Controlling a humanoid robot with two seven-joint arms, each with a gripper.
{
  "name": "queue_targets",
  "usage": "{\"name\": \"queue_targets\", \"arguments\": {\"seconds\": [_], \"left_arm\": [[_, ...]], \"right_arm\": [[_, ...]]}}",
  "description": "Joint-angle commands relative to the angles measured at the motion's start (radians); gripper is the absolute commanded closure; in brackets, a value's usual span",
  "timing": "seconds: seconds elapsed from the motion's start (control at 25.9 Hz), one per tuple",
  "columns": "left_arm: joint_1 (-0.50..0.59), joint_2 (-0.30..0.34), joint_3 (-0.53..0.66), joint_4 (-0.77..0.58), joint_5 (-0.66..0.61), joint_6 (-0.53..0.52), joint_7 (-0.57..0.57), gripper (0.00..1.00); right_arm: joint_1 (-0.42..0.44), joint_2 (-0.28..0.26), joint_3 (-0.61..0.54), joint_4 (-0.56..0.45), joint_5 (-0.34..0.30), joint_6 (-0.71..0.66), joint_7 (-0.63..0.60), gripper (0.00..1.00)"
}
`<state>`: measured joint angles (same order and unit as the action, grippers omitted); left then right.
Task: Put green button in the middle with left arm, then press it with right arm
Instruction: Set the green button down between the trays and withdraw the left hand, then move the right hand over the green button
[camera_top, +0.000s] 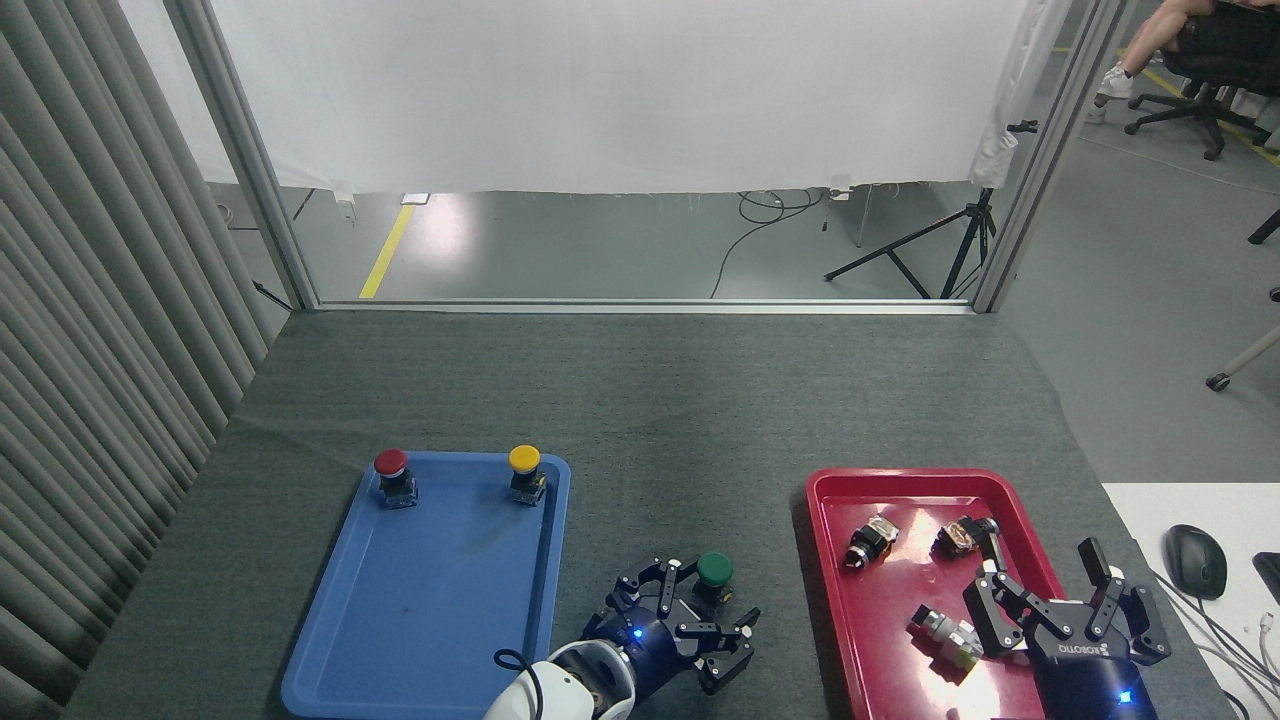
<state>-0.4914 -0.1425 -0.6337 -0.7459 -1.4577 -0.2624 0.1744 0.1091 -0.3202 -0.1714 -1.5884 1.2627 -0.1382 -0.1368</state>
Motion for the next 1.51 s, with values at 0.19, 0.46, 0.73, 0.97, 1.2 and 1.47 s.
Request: {"name": "queue_targets", "arguments": {"seconds": [0.19,0.46,0.73,0.97,1.2,1.47], "left_arm": [[0.218,0.162,0.029,-0.503,-0.006,0.262,-0.012,0.01],[0.43,0.27,0.318,-0.754,0.119,0.468,-0.01,0.01],[0.49,0.36,0.454,-0.736,0.163,0.397,-0.001,0.01],[0.53,0.37,0.494,-0.736,0.165,0.384,0.007,0.01],[0.539,0.37,0.537,-0.737,0.166,0.339,0.007,0.01],[0.539,0.368,0.563,-0.73,0.166,0.316,0.007,0.01]], "right_arm": [[0.003,0.003,0.001,0.005,0.001,0.0,-0.003,0.0],[0.0,0.013,0.0,0.025,0.003,-0.015,-0.003,0.0],[0.009,0.004,0.017,0.039,0.0,0.002,-0.009,0.01],[-0.002,0.0,0.113,0.056,0.003,0.002,-0.006,0.5],[-0.055,0.015,0.253,0.07,0.041,0.008,-0.001,0.94],[-0.143,0.086,0.402,0.15,0.107,0.091,0.017,1.0]]}}
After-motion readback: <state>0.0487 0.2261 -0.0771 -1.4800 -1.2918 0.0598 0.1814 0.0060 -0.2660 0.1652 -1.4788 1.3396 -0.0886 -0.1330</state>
